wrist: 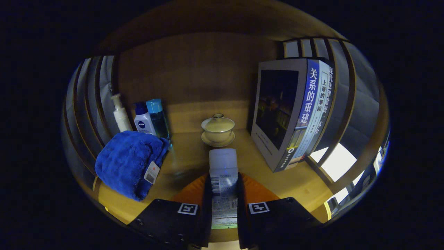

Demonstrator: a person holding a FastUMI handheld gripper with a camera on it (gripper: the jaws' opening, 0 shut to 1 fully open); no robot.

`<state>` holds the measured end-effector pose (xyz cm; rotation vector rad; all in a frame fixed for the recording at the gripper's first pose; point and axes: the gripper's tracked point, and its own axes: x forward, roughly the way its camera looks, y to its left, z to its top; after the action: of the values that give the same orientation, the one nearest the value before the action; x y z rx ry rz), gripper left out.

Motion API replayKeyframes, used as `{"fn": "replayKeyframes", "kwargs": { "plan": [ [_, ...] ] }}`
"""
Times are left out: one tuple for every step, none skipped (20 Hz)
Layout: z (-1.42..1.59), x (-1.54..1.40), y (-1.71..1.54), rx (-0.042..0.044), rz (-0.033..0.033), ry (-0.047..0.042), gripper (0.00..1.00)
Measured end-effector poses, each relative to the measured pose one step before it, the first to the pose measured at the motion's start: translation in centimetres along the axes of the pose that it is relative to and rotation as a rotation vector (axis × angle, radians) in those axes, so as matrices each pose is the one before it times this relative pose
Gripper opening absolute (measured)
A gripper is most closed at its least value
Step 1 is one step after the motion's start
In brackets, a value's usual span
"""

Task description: Pull open the drawer, take out the items inside it, and place them on the countertop above the cabinet.

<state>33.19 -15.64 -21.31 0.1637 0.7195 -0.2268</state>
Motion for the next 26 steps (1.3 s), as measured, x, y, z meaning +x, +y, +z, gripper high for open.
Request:
{"fn": "replayKeyframes", "kwargs": {
  "plan": [
    [-0.145,0.408,0.028,-0.01644,0.0048,0.00191,0.42],
    [-0.308,0.432,0.18,-0.02161,0.00851,0.00533,0.44],
    [-0.593,0.361,0.337,-0.02081,0.01417,0.01542,0.47],
    [-0.745,0.234,0.565,-0.01396,0.02353,0.01911,0.47],
    [-0.896,0.45,0.607,-0.00921,0.01748,0.02605,0.55],
    [-0.872,0.143,0.226,-0.0095,0.00057,0.02756,0.58],
    [-0.271,-0.125,0.12,-0.00865,0.00289,0.01233,0.65],
    [0.144,-0.006,0.004,-0.00995,-0.00561,-0.01901,0.71],
    [0.324,-0.013,-0.058,-0.01235,-0.00433,-0.01444,0.77],
    [0.234,-0.384,0.185,-0.01017,0.00006,-0.00964,0.83],
    [0.293,-0.303,0.226,-0.00877,0.00588,-0.01503,0.94],
    [0.543,-0.504,-0.133,-0.01147,-0.00481,-0.02205,0.96],
    [0.712,-0.616,-0.146,-0.01218,-0.00608,-0.03036,0.97],
    [0.867,-0.603,0.035,-0.00523,-0.00301,-0.03596,0.99],
    [1.091,-1.087,0.139,-0.00248,0.00561,-0.04732,0.99],
    [1.592,-1.065,-0.172,-0.00088,-0.01052,-0.065,0.99],
    [1.037,-1.256,-0.558,0.00488,-0.02105,-0.04685,0.99],
    [1.519,-2.031,-0.566,0.01043,-0.02651,-0.03869,0.99],
    [1.475,-1.88,-0.637,0.01566,-0.02569,-0.04196,0.99],
    [1.42,-2.142,-0.532,0.01284,-0.0212,-0.04355,0.99],
    [1.395,-2.037,-0.368,0.00858,-0.01056,-0.04328,0.99],
    [1.143,-1.901,-0.471,-0.00105,-0.00901,-0.04342,0.98],
    [0.794,-2.101,-0.36,-0.00841,-0.00943,-0.02131,0.98],
    [0.327,-2.188,-0.725,-0.01473,-0.02161,-0.00746,0.98],
    [0.152,-2.199,-0.634,-0.01469,-0.01852,-0.00161,0.98],
    [0.152,-1.968,-0.472,-0.00648,-0.01422,-0.00539,0.98]
  ]
}}
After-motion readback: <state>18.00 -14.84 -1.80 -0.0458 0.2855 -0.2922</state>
